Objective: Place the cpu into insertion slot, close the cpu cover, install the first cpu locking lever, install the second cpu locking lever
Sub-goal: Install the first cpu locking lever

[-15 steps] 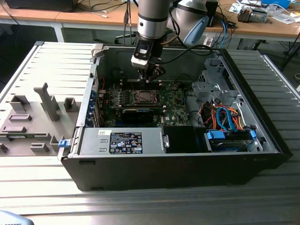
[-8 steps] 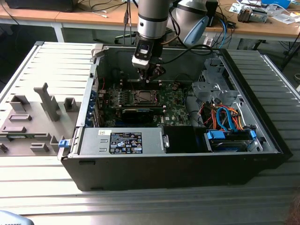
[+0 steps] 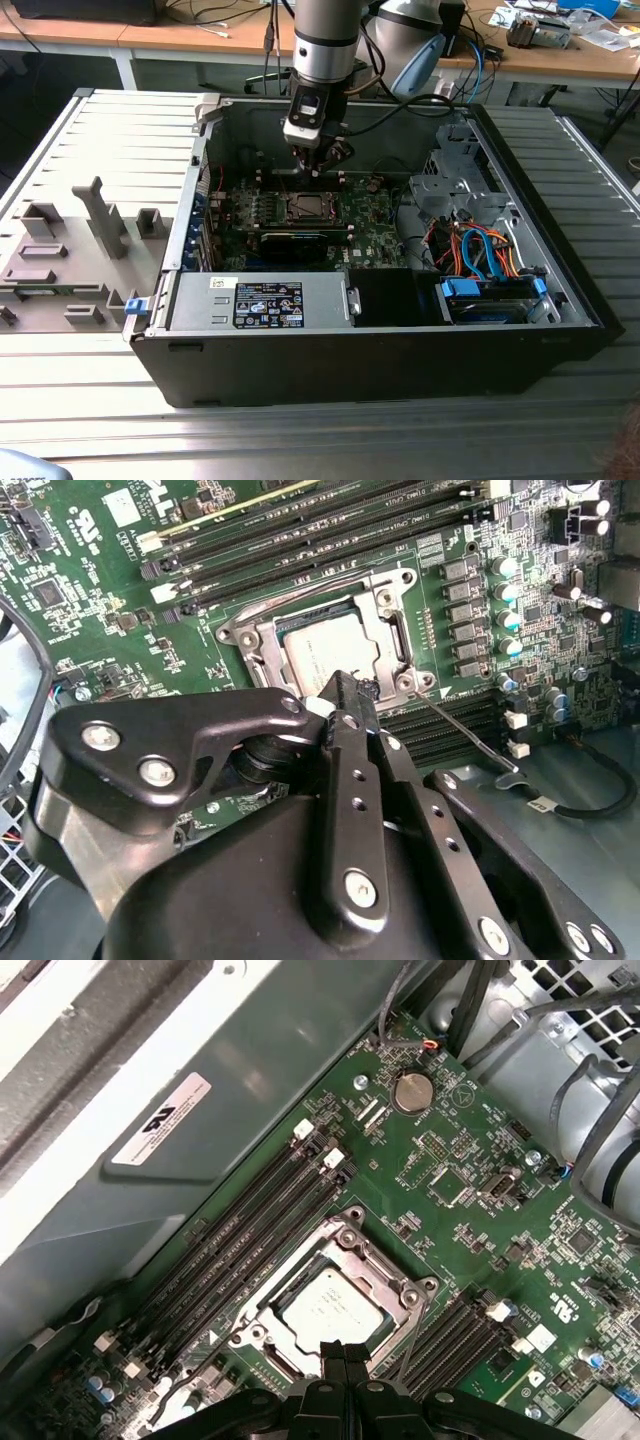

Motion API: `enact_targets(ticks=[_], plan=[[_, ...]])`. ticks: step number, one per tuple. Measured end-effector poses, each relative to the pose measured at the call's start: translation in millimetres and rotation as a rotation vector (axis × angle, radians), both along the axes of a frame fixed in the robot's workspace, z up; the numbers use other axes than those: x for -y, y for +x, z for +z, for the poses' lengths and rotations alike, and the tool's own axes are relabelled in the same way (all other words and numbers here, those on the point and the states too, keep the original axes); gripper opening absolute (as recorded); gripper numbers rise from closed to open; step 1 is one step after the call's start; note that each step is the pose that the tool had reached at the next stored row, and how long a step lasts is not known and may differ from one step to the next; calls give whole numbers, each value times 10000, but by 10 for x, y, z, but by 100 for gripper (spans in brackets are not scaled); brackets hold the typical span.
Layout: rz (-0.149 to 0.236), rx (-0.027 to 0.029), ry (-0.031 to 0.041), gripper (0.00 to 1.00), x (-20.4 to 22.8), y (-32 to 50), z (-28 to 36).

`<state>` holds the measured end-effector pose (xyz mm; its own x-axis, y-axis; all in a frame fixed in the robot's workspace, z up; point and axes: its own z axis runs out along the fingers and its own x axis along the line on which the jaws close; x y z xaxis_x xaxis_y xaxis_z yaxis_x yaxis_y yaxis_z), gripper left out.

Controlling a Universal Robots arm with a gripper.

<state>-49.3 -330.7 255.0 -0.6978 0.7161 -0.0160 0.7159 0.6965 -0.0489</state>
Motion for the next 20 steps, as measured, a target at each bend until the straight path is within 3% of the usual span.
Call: enact_targets(ticks=[20], plan=[[540,0,0,11,0,0,-1]])
